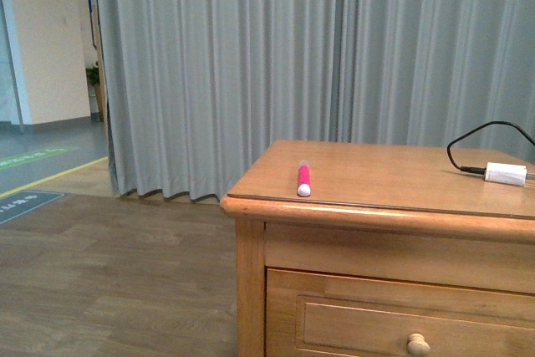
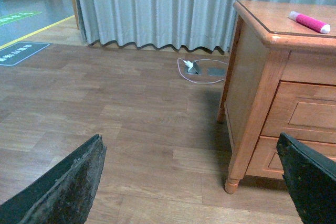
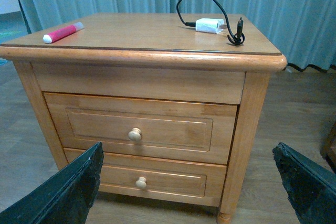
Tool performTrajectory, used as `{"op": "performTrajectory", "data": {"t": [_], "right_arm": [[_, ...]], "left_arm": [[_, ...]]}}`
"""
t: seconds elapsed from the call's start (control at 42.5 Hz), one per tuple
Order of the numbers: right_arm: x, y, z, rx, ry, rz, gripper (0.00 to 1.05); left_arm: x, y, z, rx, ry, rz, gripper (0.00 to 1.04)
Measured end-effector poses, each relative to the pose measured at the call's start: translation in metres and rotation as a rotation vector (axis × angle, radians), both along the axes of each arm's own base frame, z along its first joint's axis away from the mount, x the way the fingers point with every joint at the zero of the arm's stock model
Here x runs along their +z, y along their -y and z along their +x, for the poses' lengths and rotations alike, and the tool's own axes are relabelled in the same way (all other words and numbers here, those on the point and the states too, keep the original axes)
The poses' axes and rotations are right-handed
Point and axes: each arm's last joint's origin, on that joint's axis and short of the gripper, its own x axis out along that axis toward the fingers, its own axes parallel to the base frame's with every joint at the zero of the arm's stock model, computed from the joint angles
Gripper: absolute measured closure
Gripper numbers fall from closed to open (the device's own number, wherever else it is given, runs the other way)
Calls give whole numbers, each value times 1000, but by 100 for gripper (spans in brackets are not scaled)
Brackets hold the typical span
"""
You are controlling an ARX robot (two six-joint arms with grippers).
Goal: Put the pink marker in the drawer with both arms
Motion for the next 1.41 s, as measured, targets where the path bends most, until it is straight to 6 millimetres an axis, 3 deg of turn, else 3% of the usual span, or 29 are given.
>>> {"op": "performTrajectory", "data": {"t": [0.729,0.893,0.987,1.128,1.246,1.41], "right_arm": [[0,0,0,0,0,0,8],[2,-4,8,-69,-289,-51,8],[14,-11,29,-33,-311,-61,8],[26,-29,77,22,-353,-77,8],[17,-44,111,40,-421,-87,8],[-13,-70,173,16,-527,-86,8]], "left_arm": [[0,0,0,0,0,0,6],[0,0,0,0,0,0,6],[0,0,0,0,0,0,6],[0,0,0,0,0,0,6],[0,0,0,0,0,0,6],[0,0,0,0,0,0,6]]}}
